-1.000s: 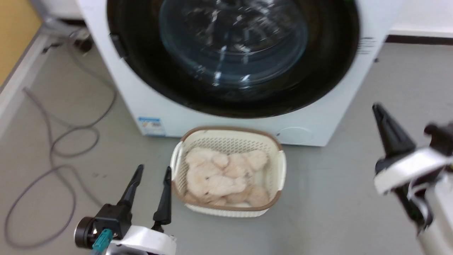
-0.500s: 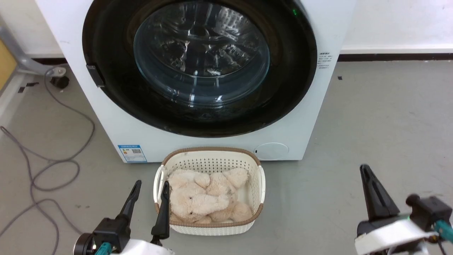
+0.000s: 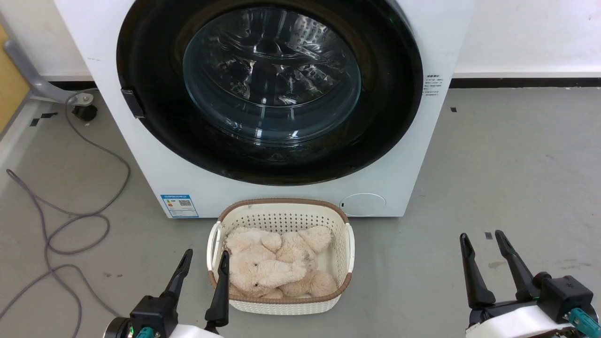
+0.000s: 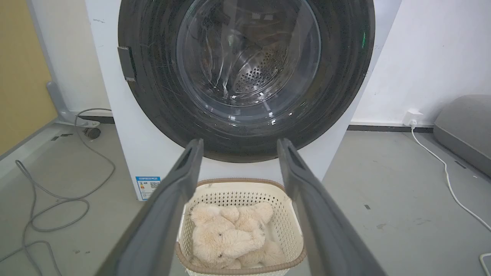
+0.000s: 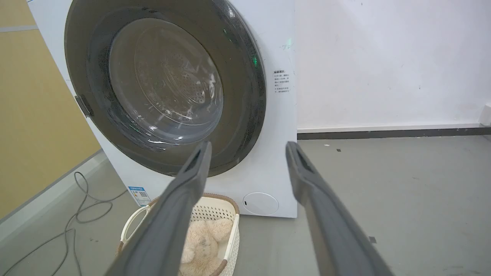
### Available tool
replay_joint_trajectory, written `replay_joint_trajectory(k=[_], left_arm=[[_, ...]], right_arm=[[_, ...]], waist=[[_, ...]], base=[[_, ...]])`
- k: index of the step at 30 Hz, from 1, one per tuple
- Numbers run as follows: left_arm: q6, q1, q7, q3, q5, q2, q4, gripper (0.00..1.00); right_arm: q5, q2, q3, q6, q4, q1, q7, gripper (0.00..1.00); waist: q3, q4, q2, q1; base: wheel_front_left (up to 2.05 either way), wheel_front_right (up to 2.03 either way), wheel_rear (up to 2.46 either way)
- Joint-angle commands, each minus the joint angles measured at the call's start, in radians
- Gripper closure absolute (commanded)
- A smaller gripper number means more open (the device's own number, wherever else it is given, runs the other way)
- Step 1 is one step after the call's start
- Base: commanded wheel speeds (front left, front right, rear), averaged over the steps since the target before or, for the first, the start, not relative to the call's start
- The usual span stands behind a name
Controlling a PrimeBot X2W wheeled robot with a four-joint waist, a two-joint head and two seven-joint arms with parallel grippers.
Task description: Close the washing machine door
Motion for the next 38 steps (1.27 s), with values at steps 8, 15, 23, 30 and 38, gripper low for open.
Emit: replay_joint_trajectory(k=[8,15,23,30,38], left_arm=[[0.015,0.008,-0.004,0.006,-0.008,0.000,-0.003,0.00],[0.009,0.000,0.002,0.004,-0.007,0.000,-0.005,1.00],[0.012,-0.003,0.016,0.008,0.002,0.000,-0.011,1.00],[0.015,-0.005,0.031,0.013,0.011,0.000,-0.018,1.00],[0.018,-0.008,0.047,0.018,0.021,0.000,-0.025,1.00]], right_arm=[[-0.009,0.004,-0.004,-0.001,-0.009,0.018,-0.001,0.00],[-0.007,0.001,-0.007,0.000,-0.002,0.008,0.001,1.00],[-0.019,0.004,-0.008,0.000,-0.009,0.007,0.015,1.00],[-0.031,0.006,-0.009,0.000,-0.016,0.006,0.029,1.00],[-0.044,0.009,-0.011,0.000,-0.024,0.006,0.045,1.00]], waist=[[-0.003,0.006,-0.0001,0.0001],[-0.003,0.007,-0.0001,0.0001],[-0.004,0.009,-0.0001,0.0001],[-0.006,0.010,-0.0001,0.0001],[-0.007,0.011,-0.0001,0.0001]], base=[[0.00,0.00,0.00],[0.00,0.00,0.00],[0.00,0.00,0.00],[0.00,0.00,0.00],[0.00,0.00,0.00]])
